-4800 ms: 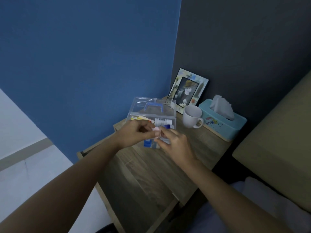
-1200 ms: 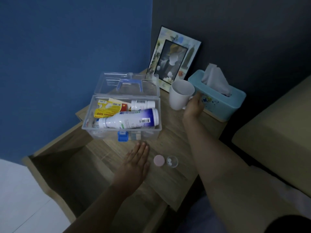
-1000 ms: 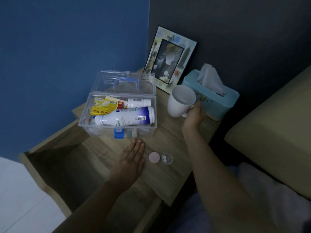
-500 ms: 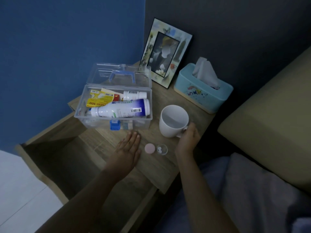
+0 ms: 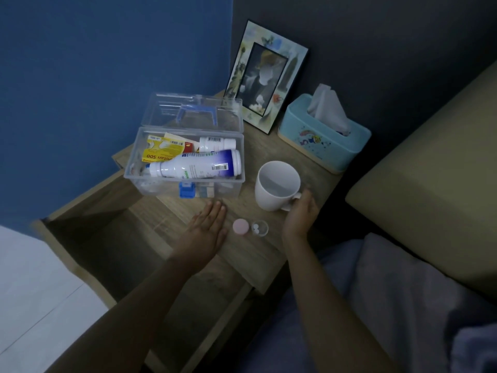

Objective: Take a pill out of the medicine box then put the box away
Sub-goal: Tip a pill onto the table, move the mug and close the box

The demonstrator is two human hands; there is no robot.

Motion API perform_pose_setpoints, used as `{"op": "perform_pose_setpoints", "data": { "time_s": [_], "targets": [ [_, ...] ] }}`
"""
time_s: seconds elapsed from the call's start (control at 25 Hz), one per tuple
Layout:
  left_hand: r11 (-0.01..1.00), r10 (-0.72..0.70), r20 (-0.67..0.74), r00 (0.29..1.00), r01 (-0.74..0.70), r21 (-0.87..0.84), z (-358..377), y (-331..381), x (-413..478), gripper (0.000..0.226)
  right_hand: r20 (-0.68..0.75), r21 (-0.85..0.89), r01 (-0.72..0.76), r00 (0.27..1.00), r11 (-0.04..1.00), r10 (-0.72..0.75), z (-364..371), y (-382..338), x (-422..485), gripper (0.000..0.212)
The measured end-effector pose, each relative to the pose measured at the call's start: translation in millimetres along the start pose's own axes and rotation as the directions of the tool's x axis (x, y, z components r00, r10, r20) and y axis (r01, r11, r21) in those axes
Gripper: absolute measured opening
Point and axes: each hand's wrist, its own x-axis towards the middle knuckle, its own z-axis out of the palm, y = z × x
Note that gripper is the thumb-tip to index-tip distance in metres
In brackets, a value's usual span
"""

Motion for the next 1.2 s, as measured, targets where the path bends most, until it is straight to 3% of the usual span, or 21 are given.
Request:
{"op": "perform_pose_setpoints", "data": {
  "time_s": [0.12,0.2,0.4,0.48,0.56,0.68,0.8,0.96,1.2],
  "targets": [
    [0.999,0.022,0.052,0.998,-0.023,0.025,-14,3,0,0.058,0.022,-0.154,-0.030,0.999,0.988,0.034,-5,-11,-3,0.027],
    [0.999,0.046,-0.015,0.999,-0.046,-0.015,-27,8,-5,0.057,0.045,-0.243,-0.027,0.998,0.970,0.039,-10,-19,-3,0.025],
    [0.983,0.183,-0.267,0.946,-0.178,0.044,-78,14,-19,0.059,0.195,-0.391,0.314,0.947,0.865,-0.255,6,-70,13,0.032],
    [0.994,0.100,-0.380,0.920,-0.107,0.002,-98,3,-16,0.058,0.329,-0.399,0.475,0.873,0.785,-0.361,36,-93,19,0.030],
    [0.990,-0.084,-0.427,0.900,0.027,-0.138,-114,-15,-11,0.055,0.462,-0.393,0.565,0.804,0.726,-0.375,74,-104,24,0.026],
    [0.927,-0.346,-0.375,0.860,0.252,-0.278,-124,-47,-1,0.058,0.622,-0.527,0.597,0.756,0.605,-0.203,127,-96,35,0.037],
    [0.859,-0.470,-0.239,0.850,0.378,-0.346,-125,-73,9,0.062,0.641,-0.659,0.552,0.768,0.512,-0.003,165,-75,43,0.052],
    [0.745,-0.572,-0.134,0.809,0.445,-0.497,-123,-81,19,0.062,0.501,-0.790,0.304,0.820,0.532,0.275,192,-57,53,0.069],
    [0.761,-0.565,-0.243,0.789,0.383,-0.524,-128,-79,15,0.043,0.545,-0.657,0.164,0.778,0.736,0.313,202,-57,60,0.057]
  ]
}}
